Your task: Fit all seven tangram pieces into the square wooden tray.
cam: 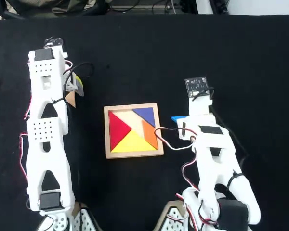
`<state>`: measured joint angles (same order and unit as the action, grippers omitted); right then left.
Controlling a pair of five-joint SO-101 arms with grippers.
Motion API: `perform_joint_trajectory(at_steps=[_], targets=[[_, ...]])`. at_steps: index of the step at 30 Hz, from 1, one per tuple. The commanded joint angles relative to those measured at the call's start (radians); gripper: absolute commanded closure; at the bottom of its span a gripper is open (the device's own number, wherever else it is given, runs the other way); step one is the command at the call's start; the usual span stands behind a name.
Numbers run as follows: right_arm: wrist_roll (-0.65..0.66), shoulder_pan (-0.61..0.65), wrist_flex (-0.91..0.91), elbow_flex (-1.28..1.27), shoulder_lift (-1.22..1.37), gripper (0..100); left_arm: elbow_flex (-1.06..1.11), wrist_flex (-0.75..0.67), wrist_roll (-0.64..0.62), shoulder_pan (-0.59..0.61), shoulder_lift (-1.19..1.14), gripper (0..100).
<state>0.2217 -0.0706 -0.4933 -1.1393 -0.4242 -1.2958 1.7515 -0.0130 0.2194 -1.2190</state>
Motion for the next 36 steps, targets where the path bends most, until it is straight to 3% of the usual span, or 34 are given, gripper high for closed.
perform_joint_trajectory(at_steps=[1,10,17,19,27,33,36], targets=[[-0.005,-0.014,0.025,0.061,0.002,98.7,0.021,0.008,-0.037,-0.027,0.012,73],[-0.005,-0.014,0.025,0.061,0.002,98.7,0.048,0.008,-0.044,-0.019,0.02,73],[-0.003,-0.014,0.025,0.061,0.002,98.7,0.031,0.008,-0.035,-0.019,0.012,92],[-0.003,-0.014,0.025,0.061,0.002,98.7,0.031,0.008,-0.035,-0.019,0.012,94],[-0.003,-0.014,0.025,0.061,0.004,98.7,0.033,0.008,-0.008,-0.018,0.02,92],[-0.003,-0.014,0.025,0.061,0.004,98.7,0.065,0.012,-0.077,0.035,0.138,66],[-0.003,-0.012,0.025,0.061,0.004,98.7,0.211,0.012,-0.089,0.039,0.331,69]])
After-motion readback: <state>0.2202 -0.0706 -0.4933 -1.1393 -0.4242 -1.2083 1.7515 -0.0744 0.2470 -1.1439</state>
